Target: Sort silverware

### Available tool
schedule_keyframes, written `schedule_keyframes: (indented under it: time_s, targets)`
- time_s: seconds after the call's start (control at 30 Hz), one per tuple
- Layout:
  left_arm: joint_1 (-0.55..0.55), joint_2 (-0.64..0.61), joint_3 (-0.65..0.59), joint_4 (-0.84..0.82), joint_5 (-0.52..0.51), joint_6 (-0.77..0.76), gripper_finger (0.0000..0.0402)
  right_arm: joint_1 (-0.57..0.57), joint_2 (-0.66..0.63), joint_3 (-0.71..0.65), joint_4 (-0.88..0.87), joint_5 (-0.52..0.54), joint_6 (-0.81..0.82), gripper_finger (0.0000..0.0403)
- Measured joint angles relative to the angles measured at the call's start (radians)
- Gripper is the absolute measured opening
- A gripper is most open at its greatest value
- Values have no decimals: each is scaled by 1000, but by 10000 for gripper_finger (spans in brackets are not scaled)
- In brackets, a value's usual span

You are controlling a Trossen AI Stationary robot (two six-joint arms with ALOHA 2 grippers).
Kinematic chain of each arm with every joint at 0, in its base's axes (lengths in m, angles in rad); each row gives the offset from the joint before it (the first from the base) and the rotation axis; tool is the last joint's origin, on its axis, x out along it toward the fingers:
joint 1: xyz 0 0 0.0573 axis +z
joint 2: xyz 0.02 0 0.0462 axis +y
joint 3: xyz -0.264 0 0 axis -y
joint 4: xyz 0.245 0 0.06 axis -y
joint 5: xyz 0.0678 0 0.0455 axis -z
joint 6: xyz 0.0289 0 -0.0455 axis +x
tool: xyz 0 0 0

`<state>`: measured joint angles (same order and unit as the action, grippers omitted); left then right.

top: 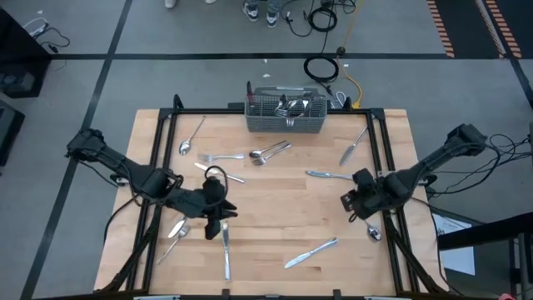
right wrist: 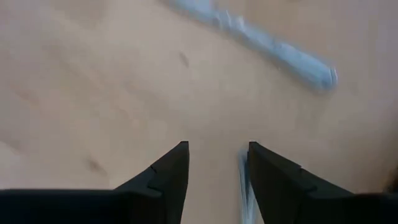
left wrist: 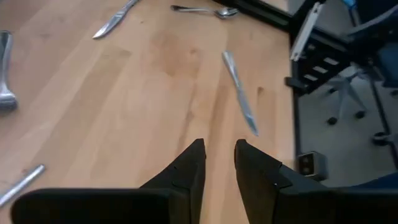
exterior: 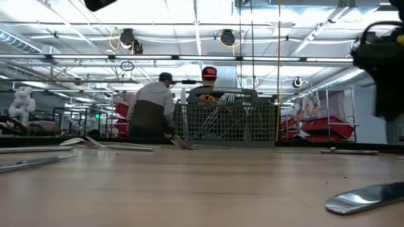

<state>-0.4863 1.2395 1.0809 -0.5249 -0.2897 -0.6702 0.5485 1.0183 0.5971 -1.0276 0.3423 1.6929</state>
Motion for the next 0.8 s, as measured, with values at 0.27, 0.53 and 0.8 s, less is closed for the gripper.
schedule_keyframes:
  time_s: [0.27,0.53,0.8]
  targets:
    - [-62,-3,0,2,-29,-5,92,51,115,76,-56,-233,24,122]
    - [-66,-3,0,0,-35,-1,93,120,149,147,-156,-415,32,117]
    - [-66,-3,0,-1,-36,29,93,205,286,146,-127,-422,129,118]
